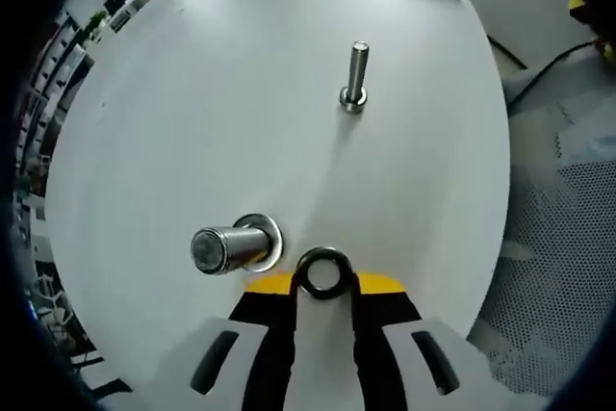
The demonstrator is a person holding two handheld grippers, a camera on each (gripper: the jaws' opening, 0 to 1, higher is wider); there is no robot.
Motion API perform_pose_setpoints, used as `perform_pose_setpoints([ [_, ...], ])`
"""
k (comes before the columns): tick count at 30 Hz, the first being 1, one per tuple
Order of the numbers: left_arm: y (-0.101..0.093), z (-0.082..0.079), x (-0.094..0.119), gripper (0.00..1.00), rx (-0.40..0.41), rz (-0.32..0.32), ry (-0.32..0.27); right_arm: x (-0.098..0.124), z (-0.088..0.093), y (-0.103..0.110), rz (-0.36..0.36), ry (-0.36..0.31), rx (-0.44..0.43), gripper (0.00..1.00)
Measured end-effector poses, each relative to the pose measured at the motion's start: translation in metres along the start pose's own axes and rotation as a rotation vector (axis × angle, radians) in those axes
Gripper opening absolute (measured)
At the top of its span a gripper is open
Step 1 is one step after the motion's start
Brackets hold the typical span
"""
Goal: Place the washer onto the threaded stud by aligning its center hole with the stud, sliding it down to the base, and recovering from edge contact or off-axis alignment until the washer reaches the visible bottom stop.
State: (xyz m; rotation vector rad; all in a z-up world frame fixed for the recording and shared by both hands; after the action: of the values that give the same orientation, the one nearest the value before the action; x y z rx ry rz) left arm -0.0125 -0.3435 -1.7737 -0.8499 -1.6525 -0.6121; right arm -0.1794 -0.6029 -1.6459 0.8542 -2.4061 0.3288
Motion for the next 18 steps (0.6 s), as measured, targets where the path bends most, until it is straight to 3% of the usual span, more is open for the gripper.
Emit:
perform_pose_setpoints([
  [8,-0.002,0.003,0.001,0.19,-0.017,-0.01,-0.02,-0.001,0.0,0.0,-0.004,0.011,0.007,0.27],
  [18,-0.003,0.006,0.023,0.19,-0.019,-0.001,-0.061,-0.001,0.0,0.0,-0.004,0.017,0.01,0.27],
])
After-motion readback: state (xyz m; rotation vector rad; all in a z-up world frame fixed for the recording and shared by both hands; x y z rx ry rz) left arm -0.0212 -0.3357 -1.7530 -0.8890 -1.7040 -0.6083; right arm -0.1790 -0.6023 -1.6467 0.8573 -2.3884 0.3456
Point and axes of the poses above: the point that each gripper's makers call its tool centre point, and the gripper's own axes: x roughly backward along the fingers, y roughly to its left, z roughly out of its underside, the point moved 8 cm from there along x, roughly backward along the fingers, and after that the axes turned 13 degrees about x, right-handed, at the moved point
